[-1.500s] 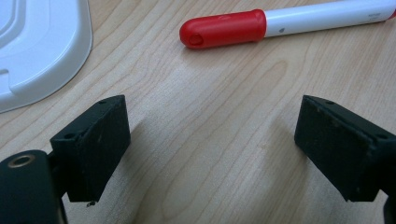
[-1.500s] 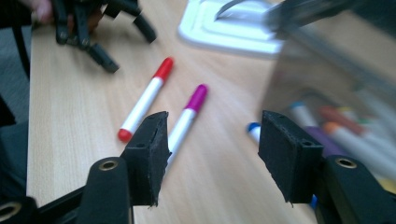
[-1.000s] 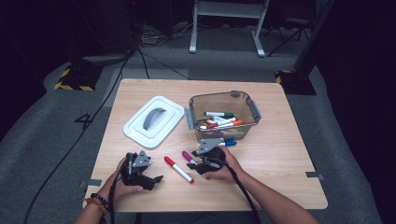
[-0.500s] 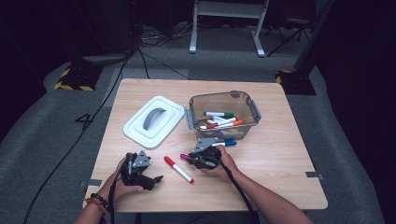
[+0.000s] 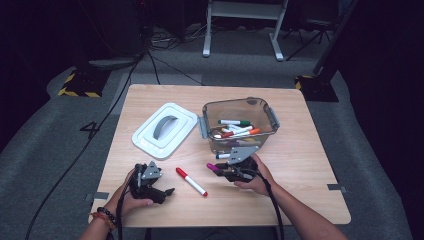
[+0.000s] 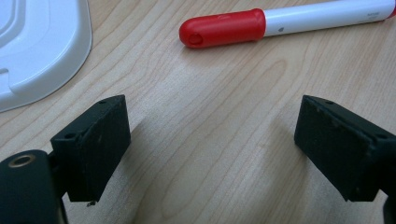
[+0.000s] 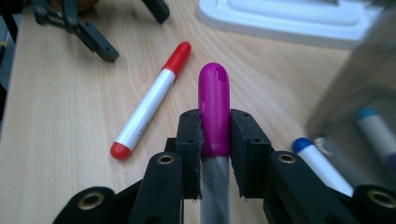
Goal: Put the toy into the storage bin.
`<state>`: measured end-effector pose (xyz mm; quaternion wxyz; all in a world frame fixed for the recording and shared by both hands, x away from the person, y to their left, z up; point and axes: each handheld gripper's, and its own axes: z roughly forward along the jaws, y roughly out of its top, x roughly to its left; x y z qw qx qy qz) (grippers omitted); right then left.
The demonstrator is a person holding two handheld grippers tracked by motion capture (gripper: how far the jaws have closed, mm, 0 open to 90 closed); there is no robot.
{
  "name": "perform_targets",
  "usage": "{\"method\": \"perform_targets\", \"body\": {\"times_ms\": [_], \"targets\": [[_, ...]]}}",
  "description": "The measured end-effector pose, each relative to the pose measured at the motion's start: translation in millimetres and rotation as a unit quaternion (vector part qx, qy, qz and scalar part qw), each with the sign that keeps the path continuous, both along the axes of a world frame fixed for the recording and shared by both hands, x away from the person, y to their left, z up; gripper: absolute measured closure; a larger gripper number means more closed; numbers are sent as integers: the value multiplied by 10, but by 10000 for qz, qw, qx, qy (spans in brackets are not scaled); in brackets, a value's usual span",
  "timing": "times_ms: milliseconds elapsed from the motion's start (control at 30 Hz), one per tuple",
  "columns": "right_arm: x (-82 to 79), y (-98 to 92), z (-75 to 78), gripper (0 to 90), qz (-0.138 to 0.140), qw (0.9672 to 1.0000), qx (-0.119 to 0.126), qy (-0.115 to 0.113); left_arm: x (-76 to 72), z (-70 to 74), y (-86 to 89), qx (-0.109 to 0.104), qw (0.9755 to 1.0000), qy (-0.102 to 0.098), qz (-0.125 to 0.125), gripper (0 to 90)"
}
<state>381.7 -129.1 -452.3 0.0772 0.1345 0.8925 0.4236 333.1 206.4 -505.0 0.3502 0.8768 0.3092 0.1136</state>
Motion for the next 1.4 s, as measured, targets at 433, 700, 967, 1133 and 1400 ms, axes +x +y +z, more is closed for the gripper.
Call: {"method": "perform_targets", "body": {"times_ms": [433, 700, 967, 1133, 1400], "targets": [[-75, -696, 560, 747, -411, 9945, 875, -406, 0, 0, 0, -4, 10000, 3, 2, 111], [-80, -1038, 870, 747, -697, 9890, 1081, -728, 0, 0, 0, -4, 10000, 4, 2, 111], [56, -1178, 1182, 747, -860, 9860, 1050, -965, 0, 0, 0, -3, 10000, 3, 2, 111], [209, -1147, 1324, 747, -867, 9855, 931, -1121, -1, 1, 0, 4, 10000, 3, 5, 111], [580, -1028, 1470, 747, -894, 9848, 976, -1124, 0, 0, 0, -3, 10000, 3, 1, 111]]}}
